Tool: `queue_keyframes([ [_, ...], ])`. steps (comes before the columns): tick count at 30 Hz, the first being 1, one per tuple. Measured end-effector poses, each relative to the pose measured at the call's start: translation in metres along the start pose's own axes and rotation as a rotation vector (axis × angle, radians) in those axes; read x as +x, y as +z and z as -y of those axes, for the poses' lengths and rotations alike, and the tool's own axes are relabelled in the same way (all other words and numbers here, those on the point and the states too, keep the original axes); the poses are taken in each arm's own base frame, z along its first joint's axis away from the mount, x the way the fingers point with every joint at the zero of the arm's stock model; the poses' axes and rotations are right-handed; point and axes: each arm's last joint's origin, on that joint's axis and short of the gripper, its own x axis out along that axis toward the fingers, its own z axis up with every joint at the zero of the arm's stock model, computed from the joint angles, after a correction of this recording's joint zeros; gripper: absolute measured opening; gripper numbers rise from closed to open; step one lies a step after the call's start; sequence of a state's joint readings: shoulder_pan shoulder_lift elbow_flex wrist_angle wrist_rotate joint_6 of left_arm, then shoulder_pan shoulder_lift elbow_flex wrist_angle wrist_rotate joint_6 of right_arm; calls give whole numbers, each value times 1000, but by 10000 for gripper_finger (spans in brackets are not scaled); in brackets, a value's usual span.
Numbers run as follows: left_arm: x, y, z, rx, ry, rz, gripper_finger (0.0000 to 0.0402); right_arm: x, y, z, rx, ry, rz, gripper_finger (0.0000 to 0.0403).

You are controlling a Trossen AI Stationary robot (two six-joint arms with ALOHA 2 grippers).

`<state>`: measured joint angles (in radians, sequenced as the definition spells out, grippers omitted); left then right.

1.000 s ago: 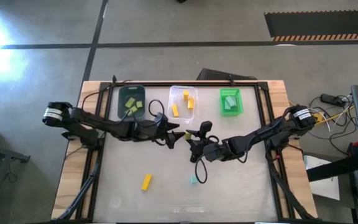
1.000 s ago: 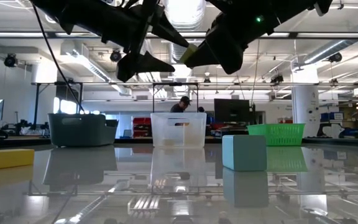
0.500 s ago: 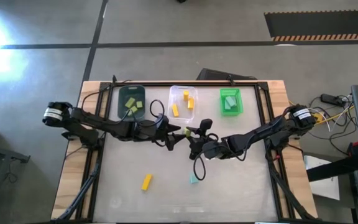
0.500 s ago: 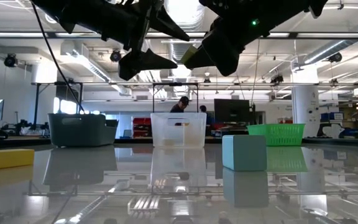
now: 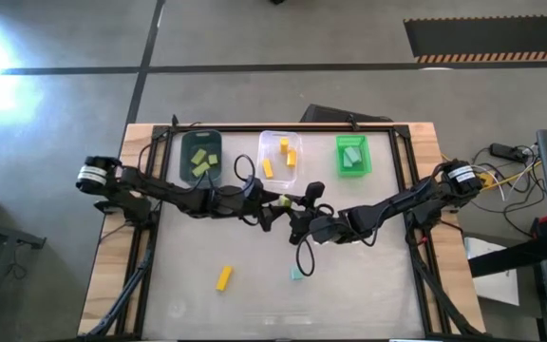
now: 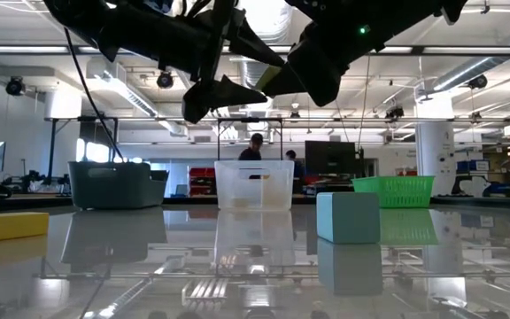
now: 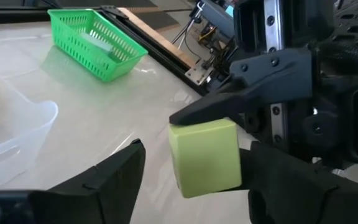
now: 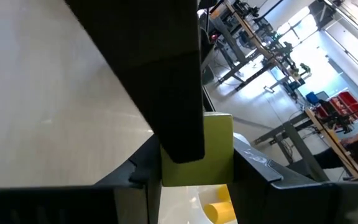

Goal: Sort & place blocks by color
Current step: Put the green block into the blue bin

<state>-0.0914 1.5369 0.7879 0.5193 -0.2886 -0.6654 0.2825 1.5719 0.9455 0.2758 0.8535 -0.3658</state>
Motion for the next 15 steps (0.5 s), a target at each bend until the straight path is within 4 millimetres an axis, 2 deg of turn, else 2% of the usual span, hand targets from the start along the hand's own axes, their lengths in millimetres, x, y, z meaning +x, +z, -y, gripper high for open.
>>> queue_keyframes([
  [4, 1, -1, -1, 1, 9, 2, 233, 0, 0, 0, 1, 0, 0, 121],
  [9, 1, -1, -1, 1, 11, 5, 156, 0, 0, 0, 3, 0, -1, 124],
  [12, 1, -1, -1, 12, 17, 2, 117, 0, 0, 0, 22, -3, -2, 168],
  [15, 1, 0, -3, 44, 26, 3, 116, 0, 0, 0, 30, -7, 1, 217],
])
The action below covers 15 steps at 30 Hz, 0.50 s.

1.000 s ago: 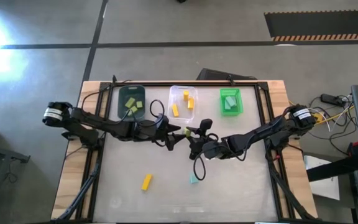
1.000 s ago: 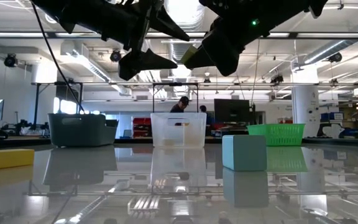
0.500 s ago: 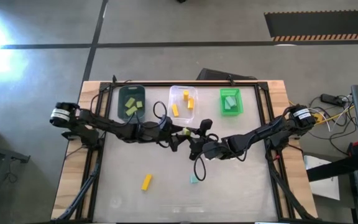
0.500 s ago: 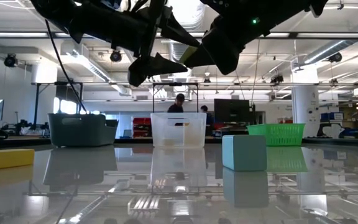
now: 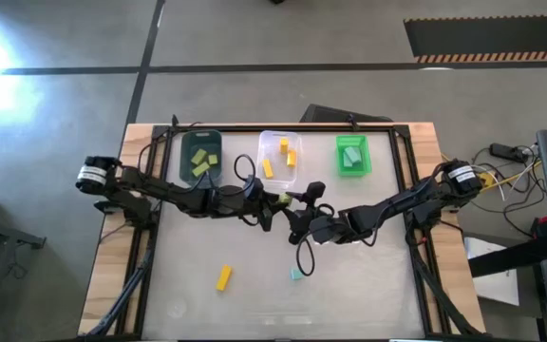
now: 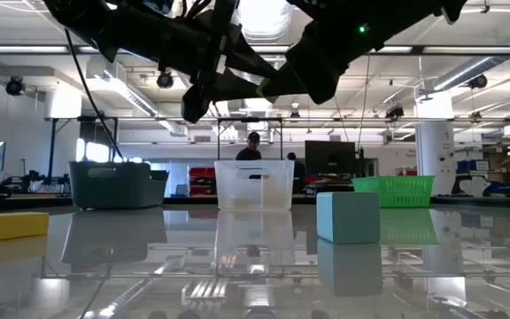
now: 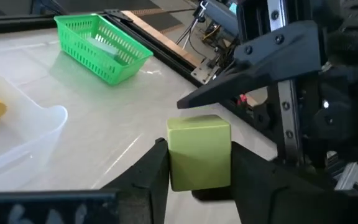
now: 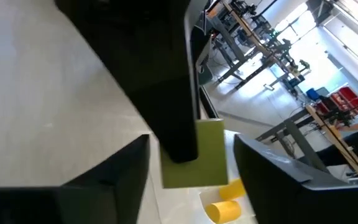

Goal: Sort & place blocks by color
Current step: Put the green block into the blue bin

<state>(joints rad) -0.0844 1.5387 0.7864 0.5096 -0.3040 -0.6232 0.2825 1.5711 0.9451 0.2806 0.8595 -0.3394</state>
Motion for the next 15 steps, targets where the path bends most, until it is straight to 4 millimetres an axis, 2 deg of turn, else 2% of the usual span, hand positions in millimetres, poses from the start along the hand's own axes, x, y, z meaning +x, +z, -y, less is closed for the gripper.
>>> queue_keyframes([
  [4, -6, 12, -8, 9, 49, -18, 116, -3, 3, 5, 10, -36, 6, 252],
  [9, -28, 35, -28, 90, 212, -129, 116, -14, 13, 20, 77, -77, 34, 262],
  [12, -52, 52, -50, 144, 395, -191, 116, -22, 19, 31, 157, -72, 63, 256],
  [15, -83, 62, -80, 179, 688, -234, 116, -29, 22, 39, 229, -57, 75, 248],
])
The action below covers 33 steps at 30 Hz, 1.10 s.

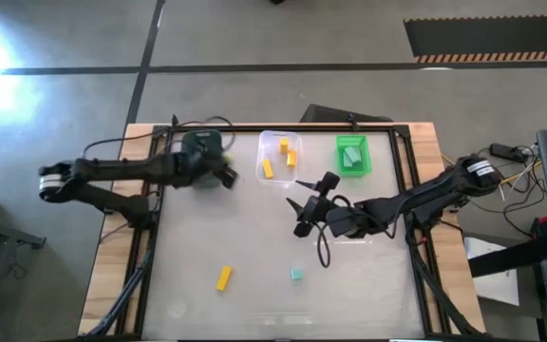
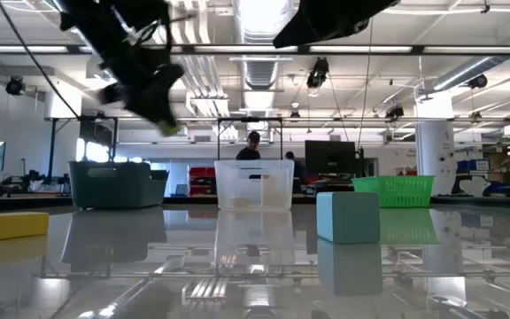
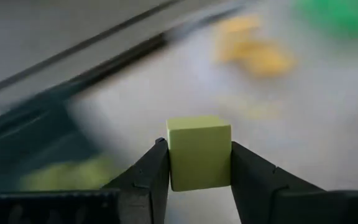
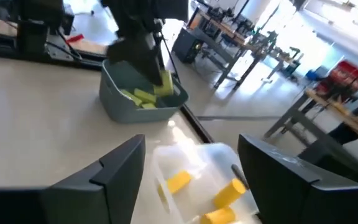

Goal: Sort & place blocks by color
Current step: Put the green block into the blue bin, then put the yellow block into the transparent bin

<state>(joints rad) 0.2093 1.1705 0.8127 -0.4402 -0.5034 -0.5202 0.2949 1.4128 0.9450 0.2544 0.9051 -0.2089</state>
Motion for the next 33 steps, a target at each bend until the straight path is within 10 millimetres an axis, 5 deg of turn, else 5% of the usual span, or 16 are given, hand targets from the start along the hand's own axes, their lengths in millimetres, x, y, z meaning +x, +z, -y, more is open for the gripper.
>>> queue_keyframes([
  [4, 4, -9, -44, -92, 222, -81, 116, -3, 2, 3, 59, 21, 3, 239],
  [12, 26, -24, -69, -110, 314, -175, 116, -2, 1, 0, 54, 49, 3, 235],
  [25, 51, -36, -67, -71, 369, -279, 183, 0, -1, 0, 30, 42, -2, 231],
  [33, 27, -20, -45, -86, 154, -236, 186, 0, -5, -1, -20, 48, -35, 231],
])
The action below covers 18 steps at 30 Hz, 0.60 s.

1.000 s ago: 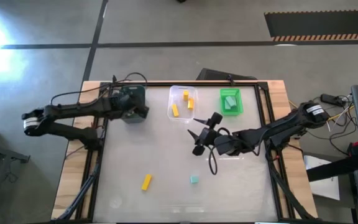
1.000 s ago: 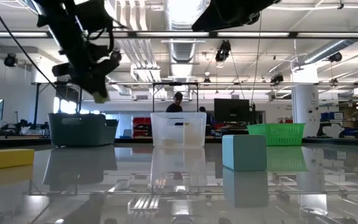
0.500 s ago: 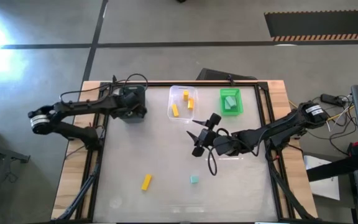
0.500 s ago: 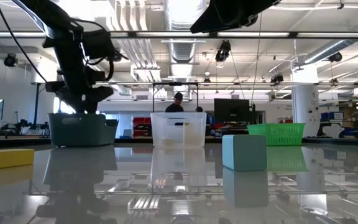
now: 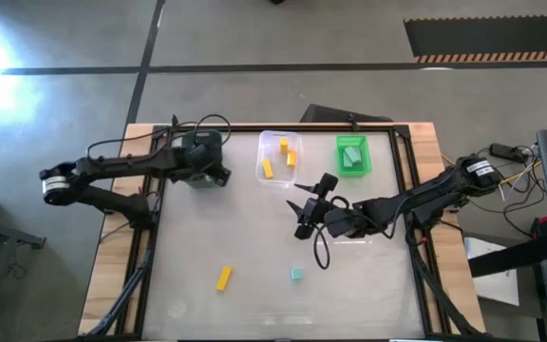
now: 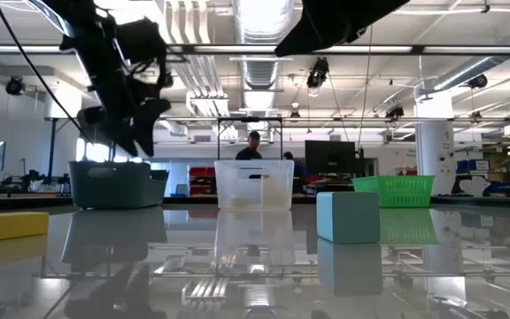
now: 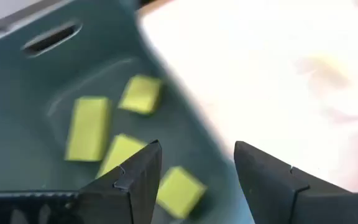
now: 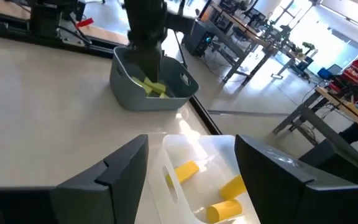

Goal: Sort & place blocks by color
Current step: Put the yellow block into the transparent bin

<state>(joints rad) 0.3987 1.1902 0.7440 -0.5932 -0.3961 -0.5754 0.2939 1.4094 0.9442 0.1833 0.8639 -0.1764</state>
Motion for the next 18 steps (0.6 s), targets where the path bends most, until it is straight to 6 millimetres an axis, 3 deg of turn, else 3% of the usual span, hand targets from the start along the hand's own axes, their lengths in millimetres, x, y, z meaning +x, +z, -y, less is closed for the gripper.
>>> queue_keyframes([
  [5, -34, 1, 24, 12, -151, 82, 186, 0, -1, 0, -33, 2, -8, 231],
  [9, -58, -10, 46, 31, -255, 109, 187, 1, -2, 1, -61, -3, -12, 231],
  [13, -76, -34, 70, 10, -351, 84, 187, 5, -2, 4, -85, -14, -19, 231],
  [18, -95, -76, 100, -25, -451, -31, 187, 8, -3, 8, -106, -26, -28, 231],
])
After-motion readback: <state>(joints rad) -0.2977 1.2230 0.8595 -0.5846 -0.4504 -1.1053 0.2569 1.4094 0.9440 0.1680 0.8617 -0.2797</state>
